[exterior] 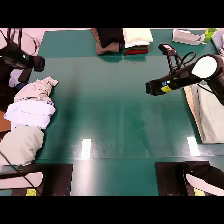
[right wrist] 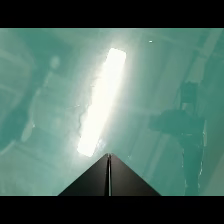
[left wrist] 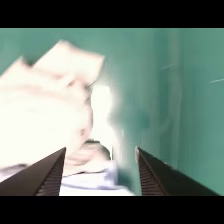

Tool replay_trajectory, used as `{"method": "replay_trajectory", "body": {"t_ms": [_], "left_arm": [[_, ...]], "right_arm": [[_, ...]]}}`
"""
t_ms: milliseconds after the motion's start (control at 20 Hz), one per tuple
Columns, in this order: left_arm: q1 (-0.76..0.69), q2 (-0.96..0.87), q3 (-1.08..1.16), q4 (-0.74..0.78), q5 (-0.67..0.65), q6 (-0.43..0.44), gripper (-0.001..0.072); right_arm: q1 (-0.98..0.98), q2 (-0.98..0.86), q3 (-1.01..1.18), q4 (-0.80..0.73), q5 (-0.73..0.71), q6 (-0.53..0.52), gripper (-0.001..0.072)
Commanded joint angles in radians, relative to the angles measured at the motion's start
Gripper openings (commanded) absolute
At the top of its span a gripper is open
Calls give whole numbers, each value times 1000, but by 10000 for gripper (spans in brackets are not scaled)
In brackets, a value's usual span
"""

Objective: Fold the shirts.

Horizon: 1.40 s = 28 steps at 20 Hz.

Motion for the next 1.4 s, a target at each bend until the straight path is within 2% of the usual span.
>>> {"method": "replay_trajectory", "body": {"t_ms": [0, 200, 350, 500, 550, 600, 650, 800, 1000, 1200, 1350], "left_arm": [[105, -151, 0, -3, -23, -16, 530], [121, -267, -6, -5, 14, -19, 529], [121, -284, -77, -5, 82, -19, 529], [121, -284, -120, 6, 91, -19, 526], [121, -280, -120, 6, 90, -19, 444], [121, -275, -116, 6, 86, -18, 172], [121, -272, -105, 6, 77, -14, 38], [118, -198, -42, 6, 68, -10, 26], [56, 51, 113, 6, 80, 61, 25], [-98, 304, 200, 6, 63, 77, 25], [-256, 404, 200, 6, 19, 95, 25]], "right_arm": [[0, -1, 0, 0, -1, 0, 17], [0, -1, 0, 0, -31, 0, 17], [0, -1, 0, 0, -52, 0, 16], [0, -1, 0, 0, -68, 0, 17], [0, -1, 1, 0, -76, 0, 17], [0, -1, 1, 1, -82, 0, 17], [0, -1, 2, 2, -87, 0, 17], [0, 0, 69, 6, -72, 0, 17], [0, 0, 273, 5, -40, 0, 17], [0, 0, 460, 5, -32, 0, 17], [0, -1, 573, 5, -29, 0, 17]]}}
